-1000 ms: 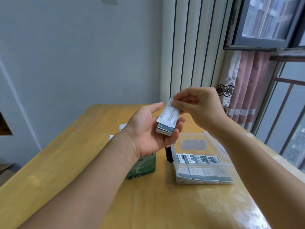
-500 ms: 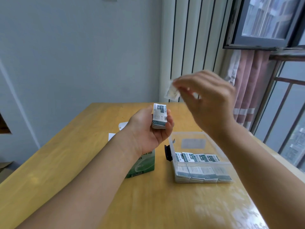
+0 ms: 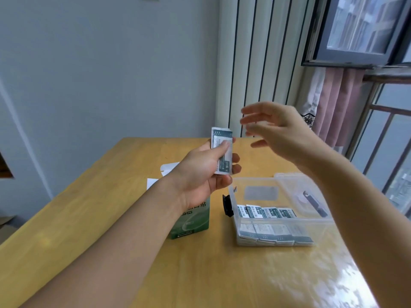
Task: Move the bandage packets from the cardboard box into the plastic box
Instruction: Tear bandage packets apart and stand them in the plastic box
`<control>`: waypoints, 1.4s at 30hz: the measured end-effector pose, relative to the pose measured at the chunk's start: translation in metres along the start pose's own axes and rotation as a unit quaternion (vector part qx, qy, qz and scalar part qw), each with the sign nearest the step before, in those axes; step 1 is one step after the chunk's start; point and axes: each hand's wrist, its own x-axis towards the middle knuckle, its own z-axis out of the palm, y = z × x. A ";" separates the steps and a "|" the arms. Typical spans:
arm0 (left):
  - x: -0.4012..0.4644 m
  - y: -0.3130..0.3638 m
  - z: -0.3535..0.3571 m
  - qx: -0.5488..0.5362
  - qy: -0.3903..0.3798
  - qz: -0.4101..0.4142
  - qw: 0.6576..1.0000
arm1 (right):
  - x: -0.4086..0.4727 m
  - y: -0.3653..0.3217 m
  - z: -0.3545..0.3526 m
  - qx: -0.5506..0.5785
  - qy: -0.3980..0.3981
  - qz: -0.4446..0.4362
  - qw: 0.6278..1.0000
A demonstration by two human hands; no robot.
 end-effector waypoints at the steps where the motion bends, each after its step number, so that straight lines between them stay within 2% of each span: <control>1: 0.000 -0.001 0.001 0.032 -0.008 0.014 0.999 | 0.000 0.001 -0.004 -0.022 -0.050 0.035 0.998; 3: 0.000 -0.003 0.003 0.072 -0.025 0.028 0.997 | -0.003 -0.002 -0.006 -0.060 -0.140 0.045 0.987; 5: 0.000 -0.006 0.006 0.110 -0.028 0.041 0.993 | -0.008 -0.006 -0.001 -0.104 -0.181 0.010 0.978; 10: 0.000 -0.011 0.008 0.177 -0.014 0.066 0.982 | -0.007 -0.012 -0.001 -0.261 -0.126 -0.073 0.954; 13: -0.002 -0.010 0.008 0.223 -0.009 0.078 0.972 | -0.007 -0.013 -0.002 -0.238 -0.107 -0.078 0.962; 16: -0.006 -0.008 0.009 0.273 -0.028 0.091 0.957 | -0.010 -0.016 0.000 -0.231 -0.131 -0.085 0.960; 19: -0.006 -0.003 0.006 0.279 -0.046 0.066 0.957 | -0.009 -0.014 -0.001 -0.229 -0.139 -0.091 0.959; 22: -0.004 0.005 -0.002 0.244 -0.060 0.012 0.968 | -0.007 -0.010 -0.009 -0.174 -0.149 -0.056 0.972; 24: -0.004 0.012 -0.010 0.197 -0.097 -0.015 0.975 | -0.007 -0.007 -0.013 -0.097 -0.155 -0.012 0.983; 26: -0.005 0.017 -0.018 0.124 -0.131 -0.028 0.983 | -0.007 -0.002 -0.013 0.030 -0.145 0.053 0.988; 28: -0.004 0.019 -0.023 0.044 -0.140 -0.003 0.989 | -0.005 0.002 -0.008 0.182 -0.120 0.125 0.968; 31: 0.002 0.012 -0.020 0.009 -0.104 0.088 0.991 | -0.005 0.004 0.006 0.339 -0.093 0.188 0.917; 33: 0.004 0.005 -0.011 0.032 -0.063 0.156 0.985 | -0.004 0.003 0.014 0.372 -0.089 0.194 0.903; 35: 0.002 -0.001 -0.001 0.026 -0.019 0.188 0.982 | -0.005 0.001 0.017 0.372 -0.093 0.189 0.904; 39: -0.002 -0.005 0.012 0.073 0.075 0.228 0.968 | -0.008 -0.004 0.010 0.297 -0.139 0.175 0.928; 42: -0.004 -0.005 0.014 0.099 0.116 0.206 0.967 | -0.013 -0.012 -0.002 0.102 -0.211 0.136 0.963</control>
